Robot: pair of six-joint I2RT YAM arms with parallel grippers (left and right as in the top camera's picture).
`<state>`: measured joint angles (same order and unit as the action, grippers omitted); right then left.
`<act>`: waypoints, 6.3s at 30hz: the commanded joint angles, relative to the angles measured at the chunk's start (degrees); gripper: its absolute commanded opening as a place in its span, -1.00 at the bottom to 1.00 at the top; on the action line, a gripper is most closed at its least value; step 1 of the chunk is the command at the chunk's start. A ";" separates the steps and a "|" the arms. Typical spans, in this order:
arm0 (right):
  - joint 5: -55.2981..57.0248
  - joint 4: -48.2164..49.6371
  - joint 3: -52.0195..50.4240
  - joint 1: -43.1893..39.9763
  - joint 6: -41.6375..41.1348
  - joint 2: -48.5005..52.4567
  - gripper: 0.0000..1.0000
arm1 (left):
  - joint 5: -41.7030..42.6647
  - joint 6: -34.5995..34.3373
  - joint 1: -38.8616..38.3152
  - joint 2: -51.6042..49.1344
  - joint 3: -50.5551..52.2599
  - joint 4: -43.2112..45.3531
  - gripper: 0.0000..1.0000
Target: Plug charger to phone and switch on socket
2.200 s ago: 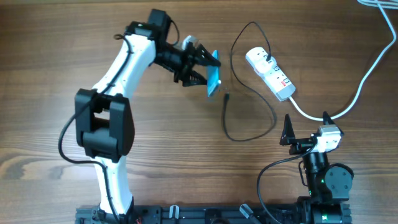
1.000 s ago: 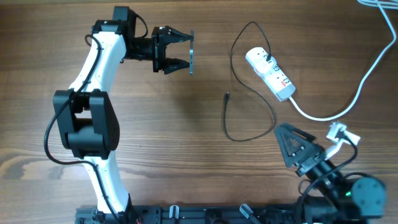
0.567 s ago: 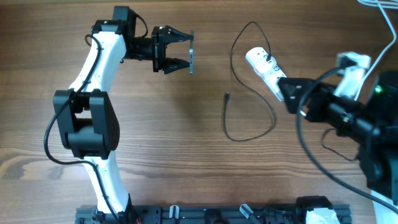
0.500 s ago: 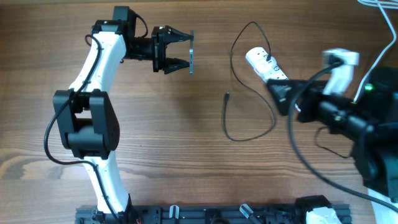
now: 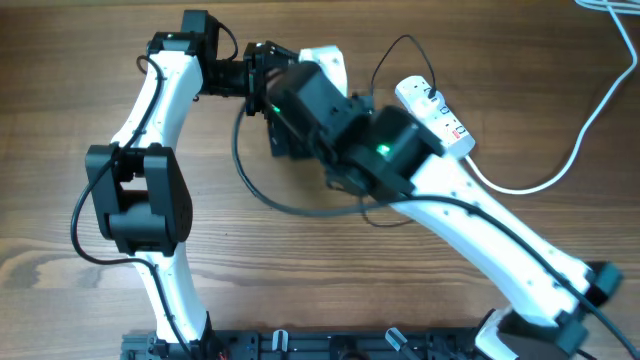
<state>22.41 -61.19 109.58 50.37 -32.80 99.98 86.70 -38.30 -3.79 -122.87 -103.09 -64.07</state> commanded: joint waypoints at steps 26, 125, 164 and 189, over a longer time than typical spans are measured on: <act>13.16 9.44 1.36 -0.81 -3.39 10.40 -0.01 | 2.21 -0.09 0.22 2.34 0.00 -0.04 0.36; 5.99 6.56 1.36 -0.94 -85.85 4.70 -0.90 | 3.67 -8.68 0.22 2.34 0.00 -0.07 -0.79; -16.44 -18.05 -6.71 -31.19 -10.64 0.39 0.99 | -73.77 1.20 1.95 20.94 0.00 -9.97 -0.92; -23.39 4.50 -19.02 -21.00 -7.89 24.55 0.09 | -82.09 0.33 2.64 21.18 0.00 -15.04 -0.92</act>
<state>1.32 -58.15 91.20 29.17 -43.16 123.81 5.39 -37.21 -1.06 -101.80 -102.72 -79.31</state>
